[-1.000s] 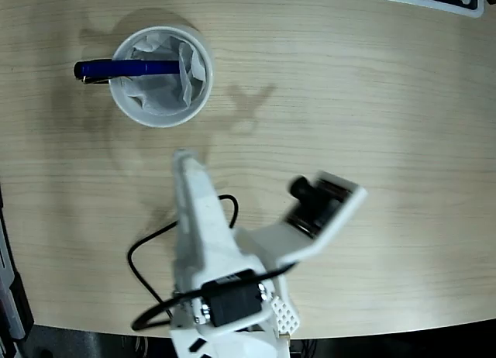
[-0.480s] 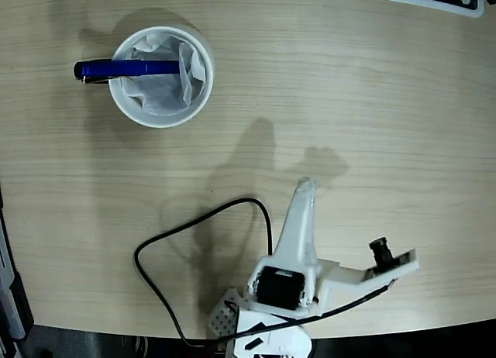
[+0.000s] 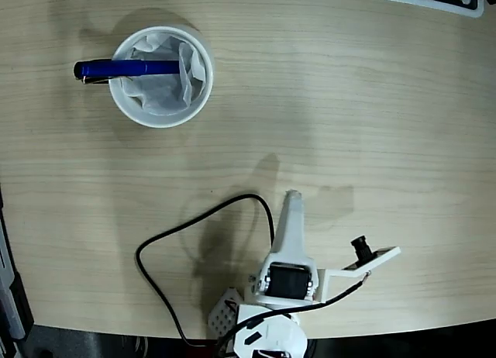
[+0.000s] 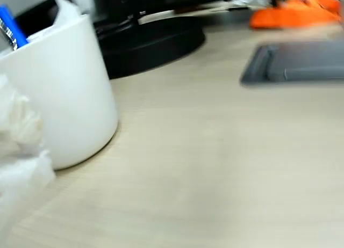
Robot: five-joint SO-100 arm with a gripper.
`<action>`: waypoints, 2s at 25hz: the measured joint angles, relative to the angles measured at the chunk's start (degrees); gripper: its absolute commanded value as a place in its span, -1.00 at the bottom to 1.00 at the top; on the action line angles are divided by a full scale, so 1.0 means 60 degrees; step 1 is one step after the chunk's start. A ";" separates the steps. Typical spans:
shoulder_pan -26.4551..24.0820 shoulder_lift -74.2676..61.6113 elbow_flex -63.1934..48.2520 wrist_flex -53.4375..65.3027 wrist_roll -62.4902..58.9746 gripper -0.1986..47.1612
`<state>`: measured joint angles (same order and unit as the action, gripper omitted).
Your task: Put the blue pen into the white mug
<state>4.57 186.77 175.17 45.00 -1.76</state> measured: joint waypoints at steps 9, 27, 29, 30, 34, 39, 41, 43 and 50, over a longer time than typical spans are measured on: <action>-0.0073 0.0396 0.0000 0.2446 0.0850 -1.00; -0.0073 0.0396 -0.0015 0.2739 0.0864 -0.99; -0.0073 0.0396 -0.0015 0.2739 0.0864 -0.99; -0.0073 0.0396 -0.0015 0.2739 0.0864 -0.99; -0.0073 0.0396 -0.0015 0.2739 0.0864 -0.99; -0.0073 0.0396 -0.0015 0.2739 0.0864 -0.99; -0.0073 0.0396 -0.0015 0.2739 0.0864 -0.99; -0.0073 0.0396 -0.0015 0.2739 0.0864 -0.99; -0.0073 0.0396 -0.0015 0.2739 0.0864 -0.99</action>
<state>4.13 189.14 175.08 61.44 3.43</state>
